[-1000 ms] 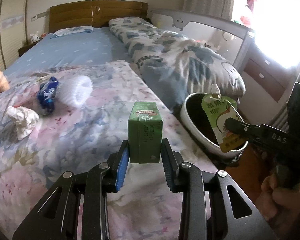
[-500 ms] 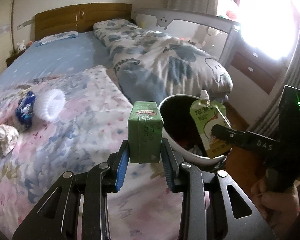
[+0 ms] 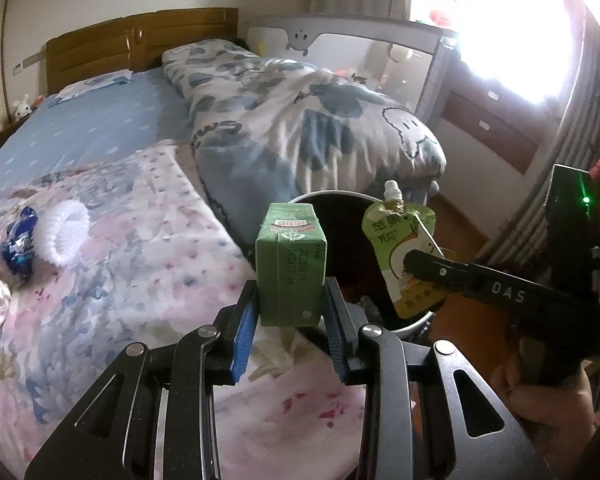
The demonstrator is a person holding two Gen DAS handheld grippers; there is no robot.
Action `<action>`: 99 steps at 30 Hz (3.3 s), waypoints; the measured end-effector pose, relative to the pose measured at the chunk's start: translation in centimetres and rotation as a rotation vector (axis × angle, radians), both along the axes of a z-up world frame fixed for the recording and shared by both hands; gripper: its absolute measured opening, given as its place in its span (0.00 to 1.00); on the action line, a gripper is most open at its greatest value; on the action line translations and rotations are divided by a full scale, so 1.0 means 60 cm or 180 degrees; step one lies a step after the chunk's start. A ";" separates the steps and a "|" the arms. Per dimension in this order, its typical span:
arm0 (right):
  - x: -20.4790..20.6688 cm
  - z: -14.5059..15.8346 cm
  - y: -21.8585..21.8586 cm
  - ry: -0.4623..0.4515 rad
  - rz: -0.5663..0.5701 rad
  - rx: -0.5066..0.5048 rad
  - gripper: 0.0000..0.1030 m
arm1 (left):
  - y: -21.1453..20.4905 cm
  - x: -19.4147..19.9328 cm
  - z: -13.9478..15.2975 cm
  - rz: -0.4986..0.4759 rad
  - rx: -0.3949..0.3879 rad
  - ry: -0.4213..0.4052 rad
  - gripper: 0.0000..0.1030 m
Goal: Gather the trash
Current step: 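Carry the green carton and drink pouch over the bin, then open both grippers to drop the carton and pouch into the bin, then move both open grippers back toward the remaining trash on the bed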
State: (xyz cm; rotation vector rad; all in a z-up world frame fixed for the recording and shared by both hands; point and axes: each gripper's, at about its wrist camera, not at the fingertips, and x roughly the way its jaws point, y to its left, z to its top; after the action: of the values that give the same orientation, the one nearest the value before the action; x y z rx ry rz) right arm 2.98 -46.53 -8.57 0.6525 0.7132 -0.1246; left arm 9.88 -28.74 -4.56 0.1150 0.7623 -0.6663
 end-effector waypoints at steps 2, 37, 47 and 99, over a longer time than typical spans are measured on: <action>0.000 -0.001 -0.006 0.0008 -0.0011 0.0004 0.30 | -0.007 0.000 0.000 -0.0021 0.0004 -0.0005 0.30; 0.032 -0.027 -0.041 0.0170 -0.0082 -0.0018 0.30 | -0.075 0.030 -0.026 -0.0191 0.0077 0.0140 0.30; 0.029 -0.028 -0.044 0.0178 -0.0146 0.0031 0.51 | -0.041 0.029 -0.031 -0.0069 0.0026 0.0234 0.58; 0.166 -0.026 0.506 -0.0045 0.1858 -0.0254 0.75 | 0.610 0.047 -0.092 0.2167 0.0128 0.0294 0.65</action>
State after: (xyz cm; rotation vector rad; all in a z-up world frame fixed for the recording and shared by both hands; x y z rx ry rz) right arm 12.91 -16.20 -10.11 0.3486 0.8543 0.3873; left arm 12.67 7.85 -10.05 -0.1386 0.8406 -0.0087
